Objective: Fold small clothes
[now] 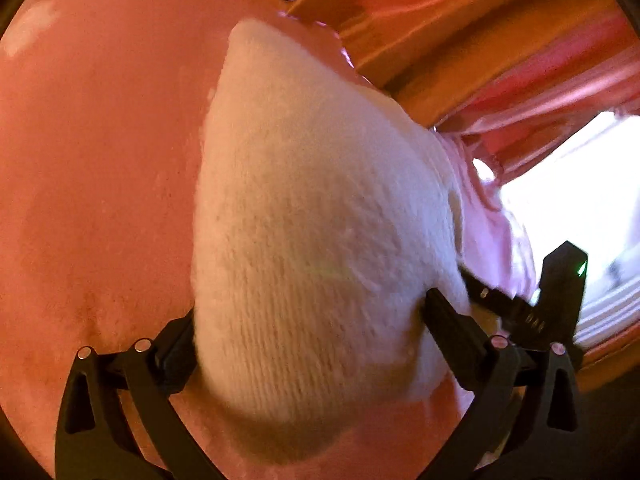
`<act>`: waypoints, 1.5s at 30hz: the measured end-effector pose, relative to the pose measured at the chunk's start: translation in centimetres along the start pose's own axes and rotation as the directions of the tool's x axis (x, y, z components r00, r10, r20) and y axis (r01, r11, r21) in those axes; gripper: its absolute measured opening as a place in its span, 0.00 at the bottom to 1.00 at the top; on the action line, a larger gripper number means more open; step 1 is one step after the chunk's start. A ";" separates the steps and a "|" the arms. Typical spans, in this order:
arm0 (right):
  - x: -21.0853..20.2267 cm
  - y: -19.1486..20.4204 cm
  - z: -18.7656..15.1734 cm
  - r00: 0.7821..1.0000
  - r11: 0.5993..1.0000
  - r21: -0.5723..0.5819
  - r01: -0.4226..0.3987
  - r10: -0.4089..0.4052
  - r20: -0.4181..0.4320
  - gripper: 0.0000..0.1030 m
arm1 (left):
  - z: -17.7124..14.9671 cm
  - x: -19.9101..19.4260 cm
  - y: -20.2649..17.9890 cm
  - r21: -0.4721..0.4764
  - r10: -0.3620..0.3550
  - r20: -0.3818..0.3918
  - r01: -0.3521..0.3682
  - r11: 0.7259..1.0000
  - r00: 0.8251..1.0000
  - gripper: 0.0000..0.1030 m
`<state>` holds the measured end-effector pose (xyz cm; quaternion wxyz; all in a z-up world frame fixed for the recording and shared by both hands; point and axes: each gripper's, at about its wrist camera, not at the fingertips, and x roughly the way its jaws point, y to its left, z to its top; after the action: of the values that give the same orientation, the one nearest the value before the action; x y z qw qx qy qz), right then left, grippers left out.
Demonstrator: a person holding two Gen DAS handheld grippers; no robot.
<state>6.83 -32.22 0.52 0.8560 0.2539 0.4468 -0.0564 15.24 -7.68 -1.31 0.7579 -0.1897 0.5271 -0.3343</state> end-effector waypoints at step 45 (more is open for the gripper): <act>-3.1 -1.0 -3.5 0.994 0.993 0.078 -0.089 0.085 0.063 0.63 | -2.3 -1.5 -10.8 0.369 0.249 -0.022 -0.224 0.902 0.968 0.74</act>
<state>2.10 -31.79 0.96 0.8597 0.3058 0.4068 -0.0447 9.43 -14.09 5.72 0.7962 0.0307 0.5010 -0.3378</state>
